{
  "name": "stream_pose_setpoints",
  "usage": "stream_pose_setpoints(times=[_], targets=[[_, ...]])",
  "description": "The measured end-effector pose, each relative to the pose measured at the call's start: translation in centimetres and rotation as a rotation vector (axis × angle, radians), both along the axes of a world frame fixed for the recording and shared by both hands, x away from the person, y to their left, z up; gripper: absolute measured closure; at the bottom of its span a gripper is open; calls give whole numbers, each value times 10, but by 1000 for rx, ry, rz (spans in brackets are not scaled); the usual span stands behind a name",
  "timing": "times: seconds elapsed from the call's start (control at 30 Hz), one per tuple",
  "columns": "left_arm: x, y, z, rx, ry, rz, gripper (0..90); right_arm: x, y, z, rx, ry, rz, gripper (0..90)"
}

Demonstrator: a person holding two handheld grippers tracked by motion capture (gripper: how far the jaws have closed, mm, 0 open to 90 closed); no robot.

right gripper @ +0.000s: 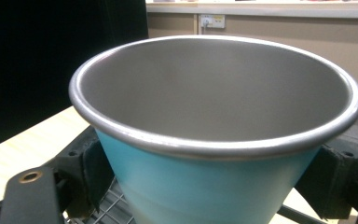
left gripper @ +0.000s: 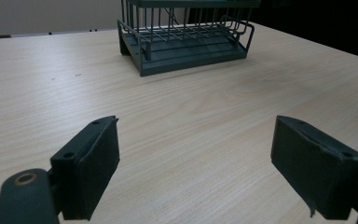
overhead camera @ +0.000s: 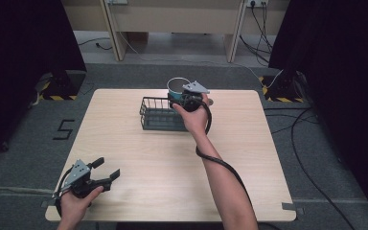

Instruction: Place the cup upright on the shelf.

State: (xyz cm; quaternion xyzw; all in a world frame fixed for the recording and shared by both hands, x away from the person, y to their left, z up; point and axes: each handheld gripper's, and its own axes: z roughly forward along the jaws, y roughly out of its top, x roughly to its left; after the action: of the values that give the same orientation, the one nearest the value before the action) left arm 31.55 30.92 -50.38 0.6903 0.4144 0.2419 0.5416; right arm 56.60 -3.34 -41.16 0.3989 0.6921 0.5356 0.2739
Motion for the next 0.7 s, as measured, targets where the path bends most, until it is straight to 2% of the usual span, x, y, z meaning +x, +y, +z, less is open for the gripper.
stream_pose_setpoints(times=[0.7], targets=[[0, -1, 0, 9, -3, -4, 149, 5, 7, -18, -26, 56, -18, 172]])
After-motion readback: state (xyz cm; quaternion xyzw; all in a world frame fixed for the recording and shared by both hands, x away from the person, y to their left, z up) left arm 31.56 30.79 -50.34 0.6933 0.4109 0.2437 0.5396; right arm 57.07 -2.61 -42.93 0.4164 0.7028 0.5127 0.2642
